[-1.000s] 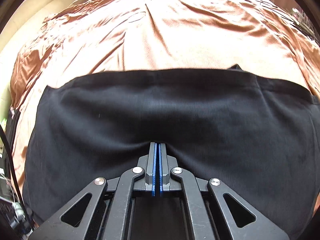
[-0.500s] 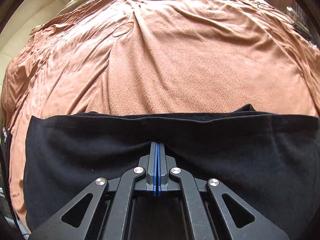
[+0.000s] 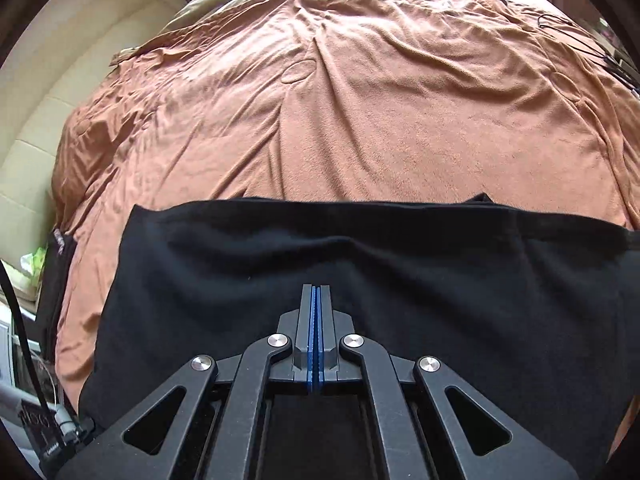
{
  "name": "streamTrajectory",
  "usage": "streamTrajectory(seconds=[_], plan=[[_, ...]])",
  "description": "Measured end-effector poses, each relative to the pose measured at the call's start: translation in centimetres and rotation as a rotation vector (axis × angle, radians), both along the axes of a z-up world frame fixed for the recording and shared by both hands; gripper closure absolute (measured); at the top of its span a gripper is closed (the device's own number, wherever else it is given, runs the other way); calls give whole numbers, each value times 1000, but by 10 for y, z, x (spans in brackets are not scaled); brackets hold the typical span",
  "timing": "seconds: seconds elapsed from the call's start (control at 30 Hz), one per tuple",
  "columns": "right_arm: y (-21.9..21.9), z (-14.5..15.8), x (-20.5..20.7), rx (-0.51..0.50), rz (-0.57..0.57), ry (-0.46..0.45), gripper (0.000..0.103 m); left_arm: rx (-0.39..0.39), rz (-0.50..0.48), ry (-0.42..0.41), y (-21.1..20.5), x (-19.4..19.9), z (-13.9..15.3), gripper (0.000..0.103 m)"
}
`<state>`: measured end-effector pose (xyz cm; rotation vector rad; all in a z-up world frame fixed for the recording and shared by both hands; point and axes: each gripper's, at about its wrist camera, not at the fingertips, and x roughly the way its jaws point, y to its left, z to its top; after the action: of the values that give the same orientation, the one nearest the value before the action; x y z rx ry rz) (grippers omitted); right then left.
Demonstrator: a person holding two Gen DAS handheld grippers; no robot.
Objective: Fold small clothes
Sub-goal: 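Lift the folded shirt with both tools and flip it over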
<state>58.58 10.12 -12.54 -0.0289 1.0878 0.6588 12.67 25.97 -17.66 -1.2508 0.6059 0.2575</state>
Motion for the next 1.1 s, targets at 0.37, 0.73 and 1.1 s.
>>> streamTrajectory(seconds=[0.37, 0.73, 1.1], plan=[[-66, 17, -70, 31, 94, 27, 103, 86, -99, -129, -9, 22, 59, 91], [-113, -8, -136, 122, 118, 95, 103, 169, -217, -174, -22, 53, 114, 93], [-131, -45, -152, 181, 144, 194, 103, 249, -374, -259, -70, 93, 170, 94]])
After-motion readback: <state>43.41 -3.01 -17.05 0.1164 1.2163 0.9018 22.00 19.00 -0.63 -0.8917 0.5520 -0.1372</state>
